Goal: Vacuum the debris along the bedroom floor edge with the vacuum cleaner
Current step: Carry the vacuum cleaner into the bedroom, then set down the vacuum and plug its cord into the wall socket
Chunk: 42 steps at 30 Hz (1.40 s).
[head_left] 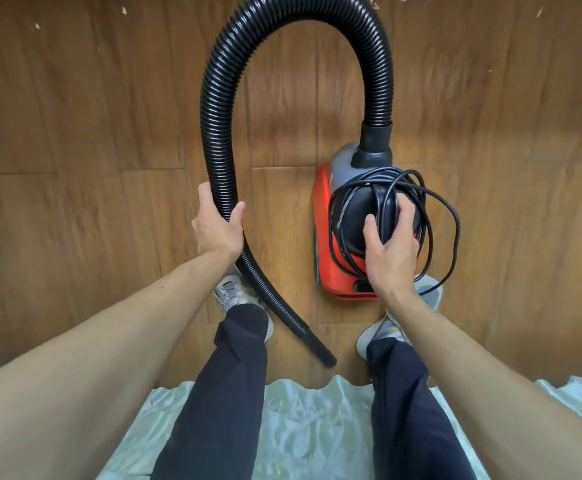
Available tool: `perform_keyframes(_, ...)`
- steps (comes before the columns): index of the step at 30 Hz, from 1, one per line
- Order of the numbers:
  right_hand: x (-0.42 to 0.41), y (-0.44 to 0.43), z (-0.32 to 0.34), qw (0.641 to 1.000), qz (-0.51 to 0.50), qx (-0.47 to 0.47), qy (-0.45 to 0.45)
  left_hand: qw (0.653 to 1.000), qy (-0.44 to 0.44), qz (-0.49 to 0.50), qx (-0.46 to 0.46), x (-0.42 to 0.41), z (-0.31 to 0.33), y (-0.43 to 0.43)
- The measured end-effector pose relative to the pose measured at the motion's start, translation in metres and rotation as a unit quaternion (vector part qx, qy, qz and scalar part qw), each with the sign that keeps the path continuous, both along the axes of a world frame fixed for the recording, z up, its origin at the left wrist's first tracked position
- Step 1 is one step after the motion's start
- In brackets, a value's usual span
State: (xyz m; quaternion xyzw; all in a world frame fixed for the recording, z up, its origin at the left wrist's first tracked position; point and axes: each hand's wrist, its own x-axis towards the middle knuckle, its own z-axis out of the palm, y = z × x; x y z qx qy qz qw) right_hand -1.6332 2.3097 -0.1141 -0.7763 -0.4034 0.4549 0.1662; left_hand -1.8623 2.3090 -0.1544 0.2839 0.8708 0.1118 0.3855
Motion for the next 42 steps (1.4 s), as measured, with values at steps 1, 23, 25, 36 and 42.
perform_keyframes(1, 0.002, 0.000, -0.003, 1.000, 0.003, 0.003, -0.004, 1.000, 0.001, 0.005, -0.005, 0.000, -0.001, 0.000)
perform_keyframes(23, 0.028, 0.024, 0.018, 0.967, 0.214, -0.122, -0.057, 0.998, -0.008, -0.003, -0.070, 0.001, 0.060, 0.017)
perform_keyframes(25, 0.036, 0.039, 0.032, 0.952, 0.267, -0.126, -0.076, 0.999, 0.005, -0.012, -0.051, -0.001, 0.074, 0.026)
perform_keyframes(36, 0.051, 0.169, 0.179, 0.905, 0.391, -0.013, -0.168, 0.975, 0.050, -0.208, 0.060, 0.019, 0.212, 0.123)
perform_keyframes(42, 0.063, 0.243, 0.309, 0.877, 0.414, 0.091, -0.225, 0.930, 0.083, -0.341, 0.108, 0.022, 0.335, 0.195)
